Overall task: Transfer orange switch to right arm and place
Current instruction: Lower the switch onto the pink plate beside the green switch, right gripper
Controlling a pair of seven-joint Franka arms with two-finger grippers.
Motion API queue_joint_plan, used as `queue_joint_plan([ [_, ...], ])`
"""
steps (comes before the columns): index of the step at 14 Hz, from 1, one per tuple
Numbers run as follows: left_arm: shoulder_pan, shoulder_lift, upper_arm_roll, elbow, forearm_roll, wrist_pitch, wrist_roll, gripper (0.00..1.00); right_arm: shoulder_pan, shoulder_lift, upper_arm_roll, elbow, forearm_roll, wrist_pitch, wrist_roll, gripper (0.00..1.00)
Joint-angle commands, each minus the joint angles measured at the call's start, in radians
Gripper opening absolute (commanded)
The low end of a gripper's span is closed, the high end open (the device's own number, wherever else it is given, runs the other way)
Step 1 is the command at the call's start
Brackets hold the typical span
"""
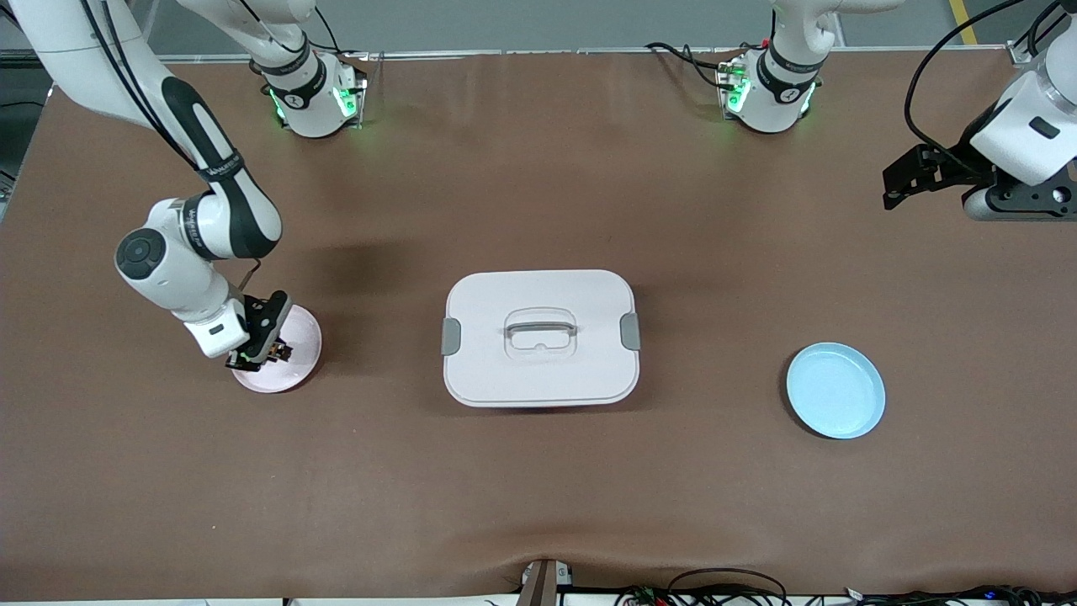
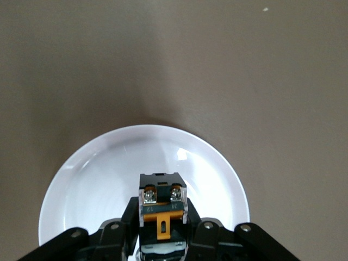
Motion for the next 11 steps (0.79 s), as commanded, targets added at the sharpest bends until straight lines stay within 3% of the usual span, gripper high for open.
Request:
queue_joint_plan([
  [1, -0.003, -0.019, 0.003, -0.015, -0.014, 0.006, 0.019, 1.00, -0.006, -0.011, 0.010, -0.021, -0.016, 0.016, -0.070, 0.00],
  [6, -0.003, -0.019, 0.003, -0.015, -0.014, 0.006, 0.019, 1.00, -0.015, -0.012, 0.012, -0.051, -0.016, 0.022, -0.144, 0.00],
  [11, -0.003, -0.019, 0.003, -0.015, -0.014, 0.003, 0.019, 1.00, -0.012, -0.008, 0.012, -0.110, -0.016, 0.122, -0.144, 0.00],
])
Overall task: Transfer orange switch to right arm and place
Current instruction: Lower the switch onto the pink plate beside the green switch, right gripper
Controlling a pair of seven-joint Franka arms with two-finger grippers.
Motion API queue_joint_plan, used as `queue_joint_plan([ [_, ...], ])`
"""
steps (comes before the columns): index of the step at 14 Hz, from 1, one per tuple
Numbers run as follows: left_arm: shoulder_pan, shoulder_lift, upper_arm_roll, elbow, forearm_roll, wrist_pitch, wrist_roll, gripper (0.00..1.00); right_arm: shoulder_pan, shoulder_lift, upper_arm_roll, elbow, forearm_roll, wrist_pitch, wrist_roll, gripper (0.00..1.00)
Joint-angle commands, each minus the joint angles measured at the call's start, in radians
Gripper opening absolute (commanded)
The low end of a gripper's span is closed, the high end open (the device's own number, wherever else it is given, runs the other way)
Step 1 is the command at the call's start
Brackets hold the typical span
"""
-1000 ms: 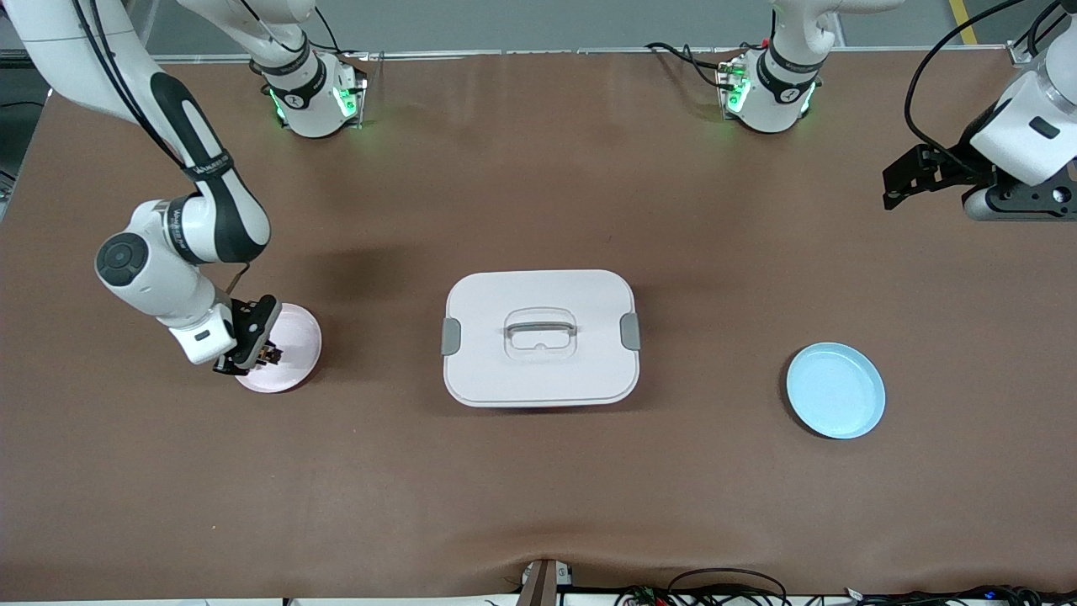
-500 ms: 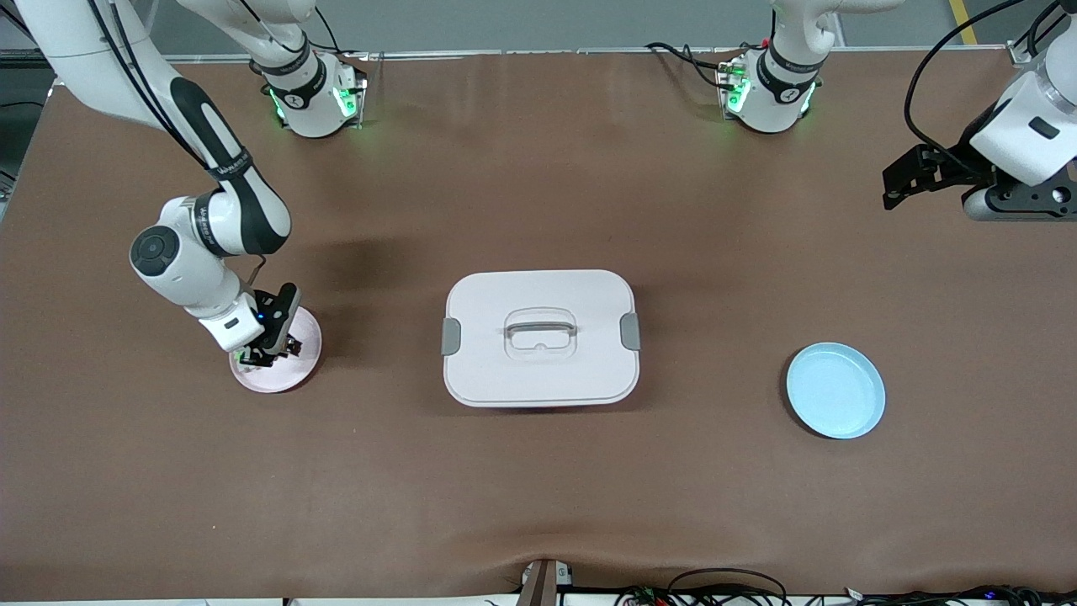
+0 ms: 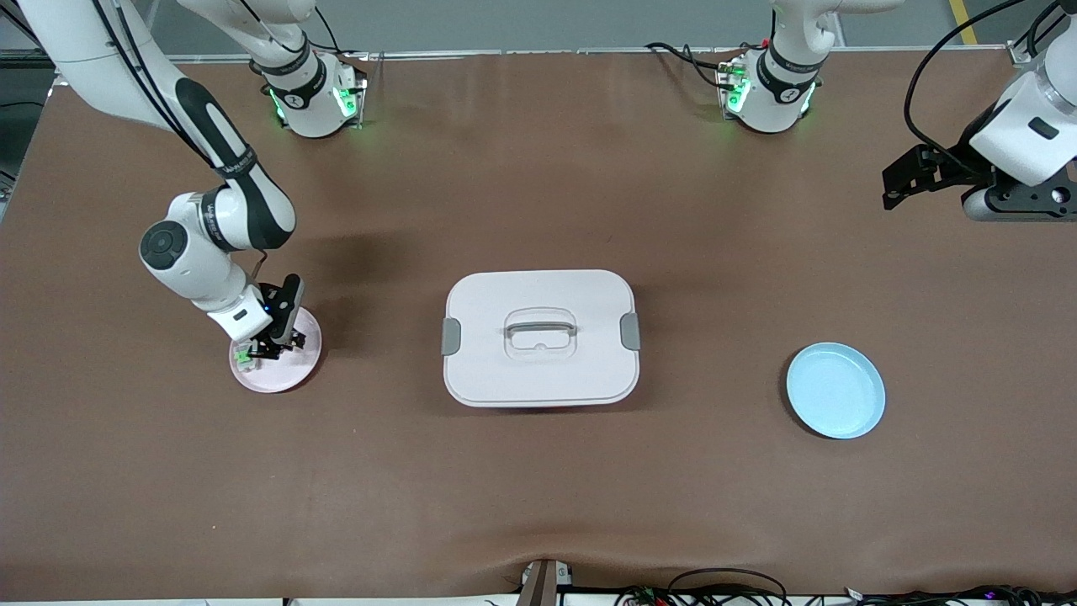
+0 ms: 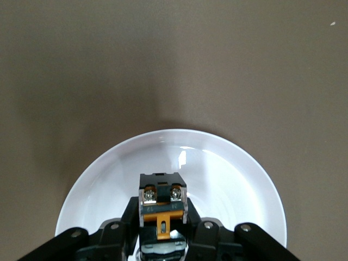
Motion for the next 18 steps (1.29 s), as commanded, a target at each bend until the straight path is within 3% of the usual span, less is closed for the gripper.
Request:
queue_joint_plan([
  [1, -0.002, -0.019, 0.003, -0.014, -0.014, 0.005, 0.019, 1.00, -0.011, -0.006, 0.008, -0.024, -0.016, 0.036, -0.012, 0.00],
  [15, -0.004, -0.019, -0.005, -0.013, -0.014, 0.002, 0.019, 1.00, -0.020, 0.040, 0.006, -0.017, -0.013, 0.071, -0.032, 0.00],
  [16, -0.004, -0.019, -0.005, -0.013, -0.014, 0.002, 0.019, 1.00, -0.028, 0.040, 0.008, -0.015, -0.011, 0.071, -0.031, 0.11],
  [17, -0.002, -0.019, -0.005, -0.013, -0.014, 0.002, 0.019, 1.00, -0.028, 0.038, 0.008, -0.015, -0.011, 0.071, -0.034, 0.99],
  [18, -0.002, -0.019, -0.005, -0.013, -0.014, 0.002, 0.019, 1.00, -0.026, 0.038, 0.008, -0.015, -0.011, 0.071, -0.034, 1.00],
])
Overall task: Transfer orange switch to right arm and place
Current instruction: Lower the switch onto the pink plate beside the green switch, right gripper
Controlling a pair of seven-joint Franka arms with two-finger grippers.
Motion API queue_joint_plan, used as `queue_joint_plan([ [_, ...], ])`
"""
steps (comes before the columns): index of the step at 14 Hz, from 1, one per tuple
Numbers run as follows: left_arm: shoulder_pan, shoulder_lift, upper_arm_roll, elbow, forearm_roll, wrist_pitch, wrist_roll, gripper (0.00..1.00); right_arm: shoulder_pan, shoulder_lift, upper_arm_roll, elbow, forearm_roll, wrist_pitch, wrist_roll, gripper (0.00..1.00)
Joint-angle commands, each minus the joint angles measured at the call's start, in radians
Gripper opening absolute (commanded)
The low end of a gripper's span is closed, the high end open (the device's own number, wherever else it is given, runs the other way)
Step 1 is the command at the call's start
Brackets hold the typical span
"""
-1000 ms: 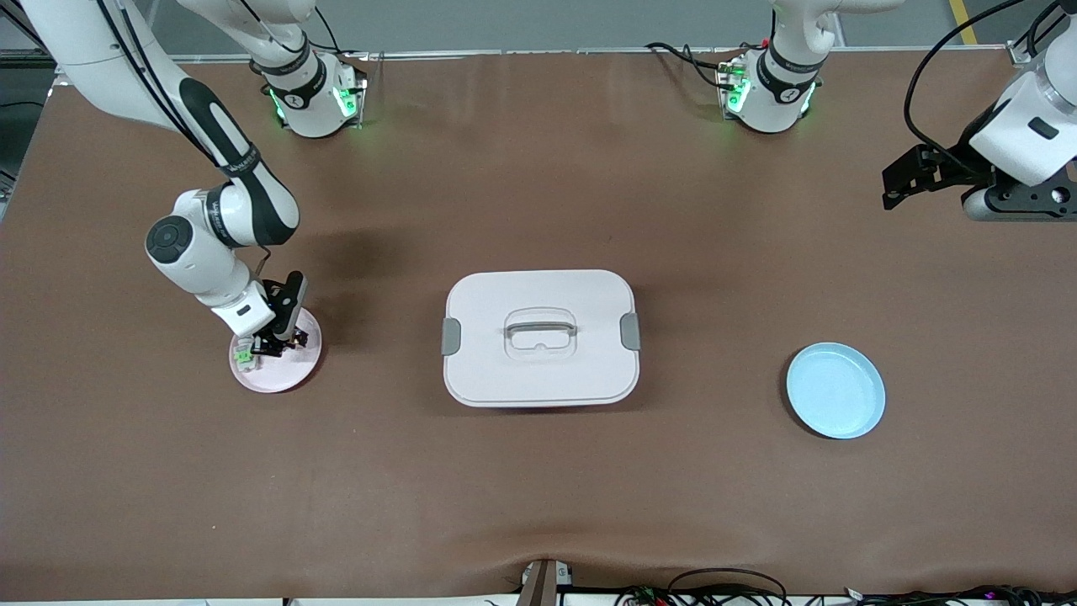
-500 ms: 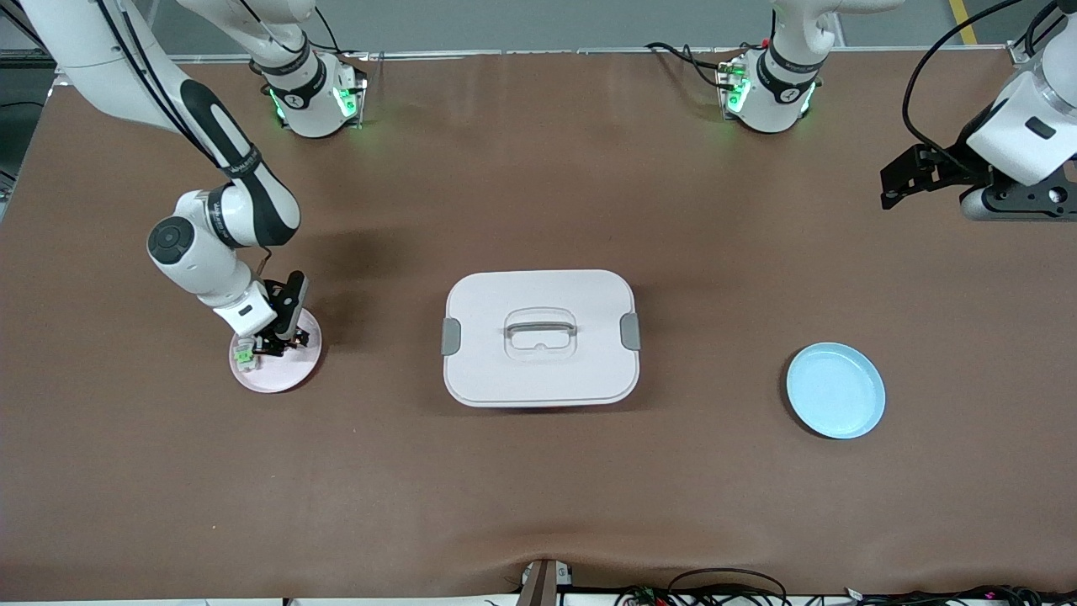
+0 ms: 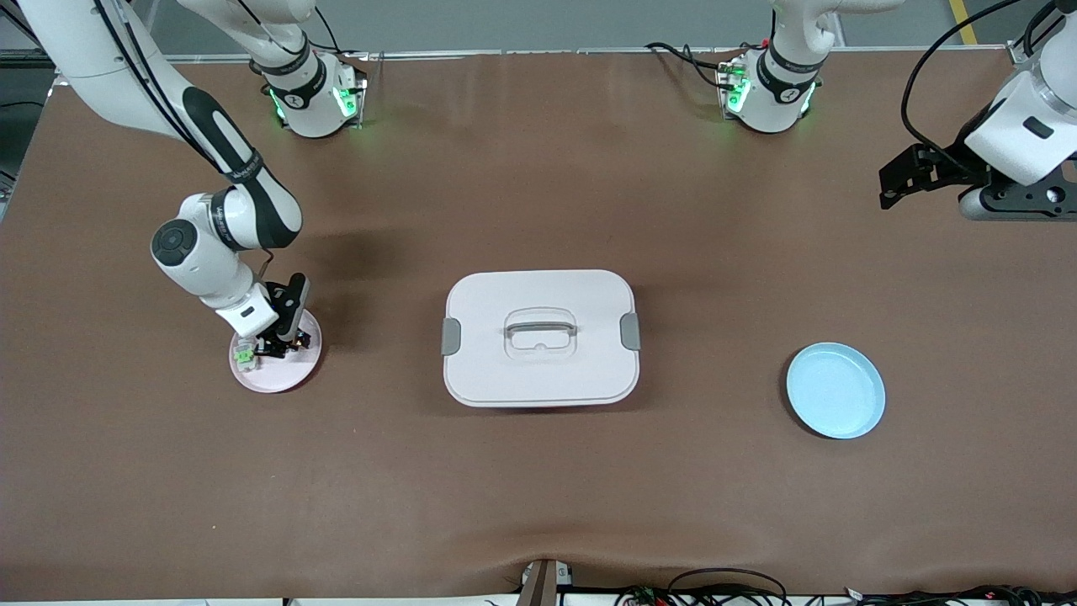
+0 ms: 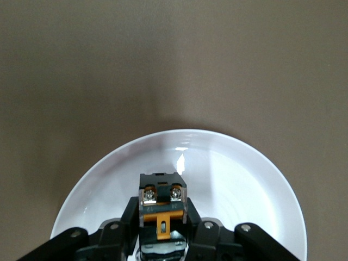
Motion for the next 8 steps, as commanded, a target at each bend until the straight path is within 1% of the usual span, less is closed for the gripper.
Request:
queue_joint_plan([
  [1, 0.003, -0.019, -0.002, -0.012, -0.014, 0.002, 0.019, 1.00, -0.020, 0.004, 0.010, 0.003, -0.011, 0.008, -0.015, 1.00],
  [5, 0.003, -0.019, -0.002, -0.012, -0.014, 0.002, 0.019, 1.00, -0.020, -0.013, 0.012, 0.007, -0.011, 0.002, -0.015, 1.00],
  [8, 0.003, -0.019, -0.002, -0.012, -0.014, 0.003, 0.019, 1.00, -0.019, -0.057, 0.016, 0.012, -0.011, -0.027, -0.012, 1.00],
])
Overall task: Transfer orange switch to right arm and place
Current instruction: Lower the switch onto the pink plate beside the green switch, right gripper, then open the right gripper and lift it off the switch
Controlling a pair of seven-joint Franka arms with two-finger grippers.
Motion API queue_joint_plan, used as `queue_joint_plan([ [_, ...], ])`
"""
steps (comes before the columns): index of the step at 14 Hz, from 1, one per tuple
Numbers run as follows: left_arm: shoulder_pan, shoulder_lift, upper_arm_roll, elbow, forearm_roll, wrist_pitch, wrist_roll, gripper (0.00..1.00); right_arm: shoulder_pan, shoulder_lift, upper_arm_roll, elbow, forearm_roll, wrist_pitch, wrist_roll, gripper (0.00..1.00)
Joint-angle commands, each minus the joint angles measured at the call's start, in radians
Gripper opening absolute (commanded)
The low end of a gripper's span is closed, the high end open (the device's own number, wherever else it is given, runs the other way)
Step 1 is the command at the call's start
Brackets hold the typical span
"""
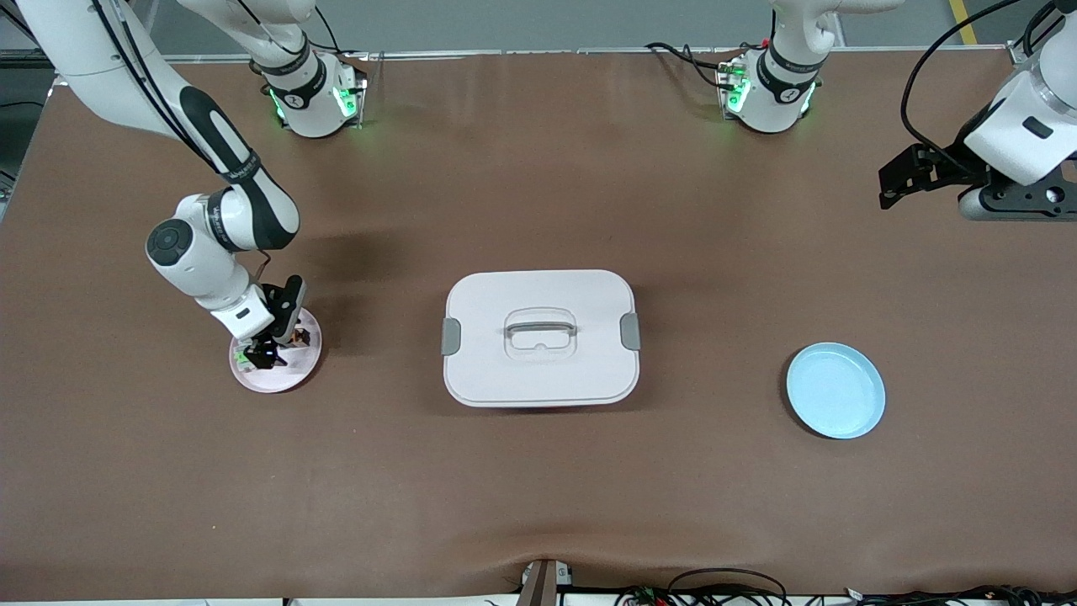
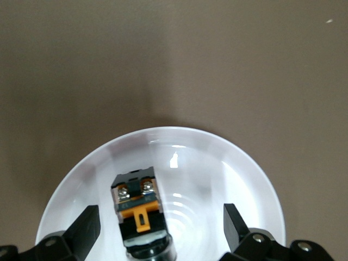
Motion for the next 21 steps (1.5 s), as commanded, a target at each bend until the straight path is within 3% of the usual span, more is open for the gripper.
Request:
queue_joint_plan([
  [1, 0.003, -0.019, -0.002, -0.011, -0.014, 0.002, 0.017, 1.00, -0.012, -0.058, 0.017, 0.014, -0.010, -0.076, -0.010, 1.00],
  [3, 0.003, -0.019, -0.002, -0.011, -0.014, 0.003, 0.019, 1.00, -0.013, -0.075, 0.025, 0.099, -0.005, -0.239, -0.006, 1.00],
  [8, 0.003, -0.017, -0.002, -0.011, -0.014, 0.002, 0.017, 1.00, -0.012, -0.067, 0.022, 0.463, -0.004, -0.766, 0.007, 1.00],
  [11, 0.004, -0.017, -0.002, -0.011, -0.014, 0.003, 0.019, 1.00, -0.007, -0.067, 0.022, 0.614, -0.004, -0.978, 0.065, 1.00],
  [21, 0.003, -0.017, -0.002, -0.011, -0.014, 0.003, 0.017, 1.00, 0.006, -0.078, 0.019, 0.821, -0.021, -1.298, 0.673, 1.00],
])
